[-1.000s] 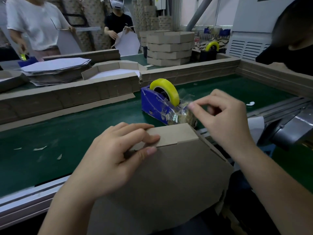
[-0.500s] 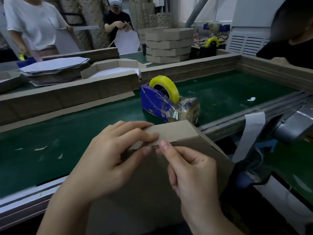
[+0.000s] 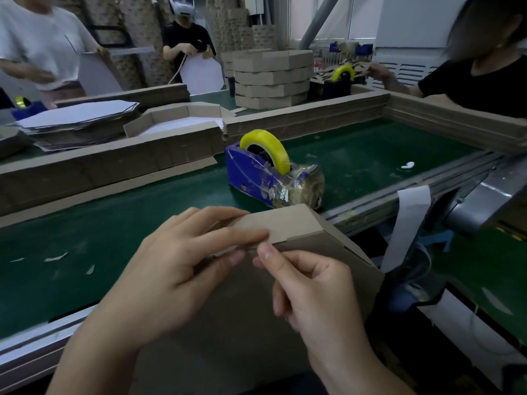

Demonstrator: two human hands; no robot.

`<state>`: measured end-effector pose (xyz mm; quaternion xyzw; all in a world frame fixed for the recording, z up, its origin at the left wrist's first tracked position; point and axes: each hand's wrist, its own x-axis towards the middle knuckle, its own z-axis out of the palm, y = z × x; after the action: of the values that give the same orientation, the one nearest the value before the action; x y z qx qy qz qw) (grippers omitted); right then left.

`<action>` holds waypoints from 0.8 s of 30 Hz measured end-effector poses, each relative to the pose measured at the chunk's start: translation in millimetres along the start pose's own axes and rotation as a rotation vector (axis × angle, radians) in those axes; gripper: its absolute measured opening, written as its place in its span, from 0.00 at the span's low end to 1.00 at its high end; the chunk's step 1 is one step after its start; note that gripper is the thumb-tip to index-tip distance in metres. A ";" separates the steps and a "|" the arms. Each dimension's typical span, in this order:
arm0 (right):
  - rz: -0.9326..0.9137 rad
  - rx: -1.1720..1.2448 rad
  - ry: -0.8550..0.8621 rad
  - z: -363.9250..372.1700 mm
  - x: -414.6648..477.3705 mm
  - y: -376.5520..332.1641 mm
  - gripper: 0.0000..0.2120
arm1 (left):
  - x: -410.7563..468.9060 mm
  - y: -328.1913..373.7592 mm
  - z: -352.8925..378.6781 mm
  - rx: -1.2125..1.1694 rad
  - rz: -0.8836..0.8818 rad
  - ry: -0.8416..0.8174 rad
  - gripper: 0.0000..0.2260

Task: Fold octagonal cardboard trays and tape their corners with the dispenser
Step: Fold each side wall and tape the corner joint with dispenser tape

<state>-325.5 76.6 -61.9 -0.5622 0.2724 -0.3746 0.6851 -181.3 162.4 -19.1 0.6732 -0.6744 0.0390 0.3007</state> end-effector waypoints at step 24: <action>-0.283 -0.232 -0.051 -59.5 54.6 -49.7 0.20 | 13.4 14.6 14.9 0.301 -0.072 0.141 0.14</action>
<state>-351.9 -6.2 -23.9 -0.6796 0.2145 -0.4189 0.5627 -199.0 145.1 -20.0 0.7299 -0.6137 0.1762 0.2442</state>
